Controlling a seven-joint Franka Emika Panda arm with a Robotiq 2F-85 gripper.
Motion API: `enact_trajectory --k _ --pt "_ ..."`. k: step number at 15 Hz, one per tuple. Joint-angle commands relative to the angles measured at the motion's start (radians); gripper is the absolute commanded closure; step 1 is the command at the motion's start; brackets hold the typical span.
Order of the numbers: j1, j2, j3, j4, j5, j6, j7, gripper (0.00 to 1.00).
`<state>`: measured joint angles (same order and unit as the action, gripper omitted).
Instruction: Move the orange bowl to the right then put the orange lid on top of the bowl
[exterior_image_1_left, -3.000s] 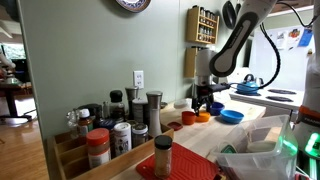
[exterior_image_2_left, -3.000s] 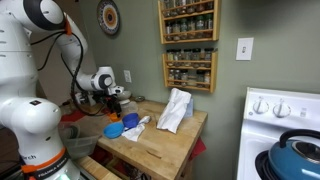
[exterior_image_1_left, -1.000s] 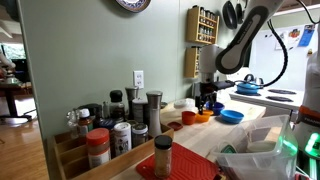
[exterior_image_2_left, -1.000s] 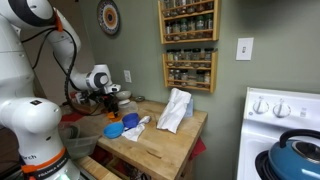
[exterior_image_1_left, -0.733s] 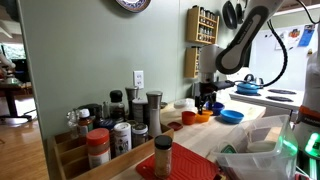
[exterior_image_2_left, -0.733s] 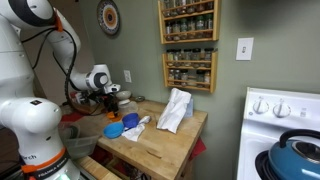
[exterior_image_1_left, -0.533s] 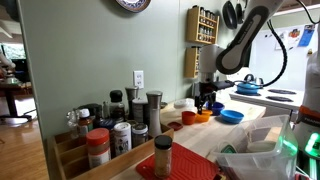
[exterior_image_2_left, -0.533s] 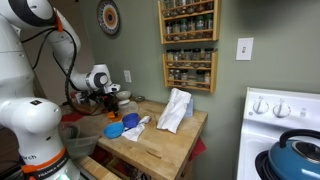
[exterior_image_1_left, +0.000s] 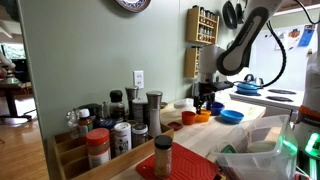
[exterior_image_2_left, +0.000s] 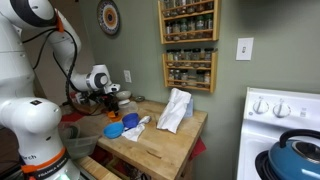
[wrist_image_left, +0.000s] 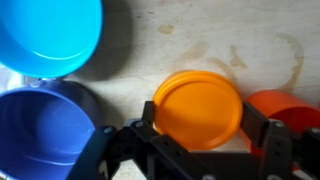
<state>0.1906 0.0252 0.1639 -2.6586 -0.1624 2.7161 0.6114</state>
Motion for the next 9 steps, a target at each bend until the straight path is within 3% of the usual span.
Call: enact_trajectory --k 1,9 --pt "0.001 0.015 -0.004 -0.01 -0.038 0.03 0.037 0.41" --pt "0.005 0.035 -0.018 -0.008 -0.078 0.049 0.072 0.41"
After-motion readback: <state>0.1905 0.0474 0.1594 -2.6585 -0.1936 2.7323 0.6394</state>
